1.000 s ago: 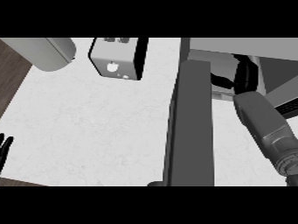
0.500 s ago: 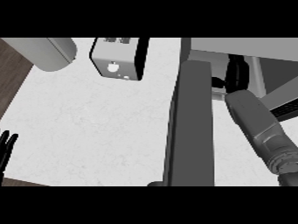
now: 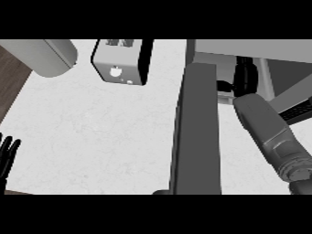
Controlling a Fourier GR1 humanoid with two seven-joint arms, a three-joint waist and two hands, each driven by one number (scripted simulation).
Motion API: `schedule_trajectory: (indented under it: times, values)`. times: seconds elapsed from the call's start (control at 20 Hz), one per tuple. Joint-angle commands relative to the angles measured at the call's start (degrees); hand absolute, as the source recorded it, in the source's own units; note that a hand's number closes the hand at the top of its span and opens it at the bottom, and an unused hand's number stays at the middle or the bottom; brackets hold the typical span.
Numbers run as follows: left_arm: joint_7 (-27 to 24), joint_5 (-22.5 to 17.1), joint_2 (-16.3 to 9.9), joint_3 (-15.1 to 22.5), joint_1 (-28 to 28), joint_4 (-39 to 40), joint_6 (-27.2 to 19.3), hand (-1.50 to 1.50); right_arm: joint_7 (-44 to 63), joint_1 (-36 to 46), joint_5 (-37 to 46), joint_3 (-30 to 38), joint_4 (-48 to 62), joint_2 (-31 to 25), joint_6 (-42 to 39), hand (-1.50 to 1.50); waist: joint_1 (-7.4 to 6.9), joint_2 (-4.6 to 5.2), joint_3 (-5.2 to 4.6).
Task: Pick up the milk, place it into the microwave and close the microwave
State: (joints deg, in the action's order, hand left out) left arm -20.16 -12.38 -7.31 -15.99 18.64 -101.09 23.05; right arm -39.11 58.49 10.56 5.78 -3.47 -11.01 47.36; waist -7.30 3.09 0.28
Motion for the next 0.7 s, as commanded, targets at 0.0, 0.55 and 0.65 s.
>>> schedule_trajectory:
  times: [0.0, 0.55, 0.65]
  values:
    - [-0.4, -0.7, -0.9, -0.7, 1.2, -0.5, 1.3, -1.50, -1.6, -1.4, -0.6, 0.7, -0.7, 0.5, -0.1, -1.50, 0.25, -0.28, 0.04]
    - [-2.6, 2.0, 1.0, -0.6, 2.4, -0.5, -0.4, -1.50, -6.8, -5.0, -2.5, 2.9, -2.4, -0.3, -9.4, -1.50, 2.65, -1.15, -0.04]
    - [-1.8, 2.2, 3.3, 1.8, 5.1, -3.8, -0.3, -1.50, -7.9, -5.3, -4.1, 4.4, -3.5, 1.5, -11.3, -1.50, 2.90, -1.52, -0.02]
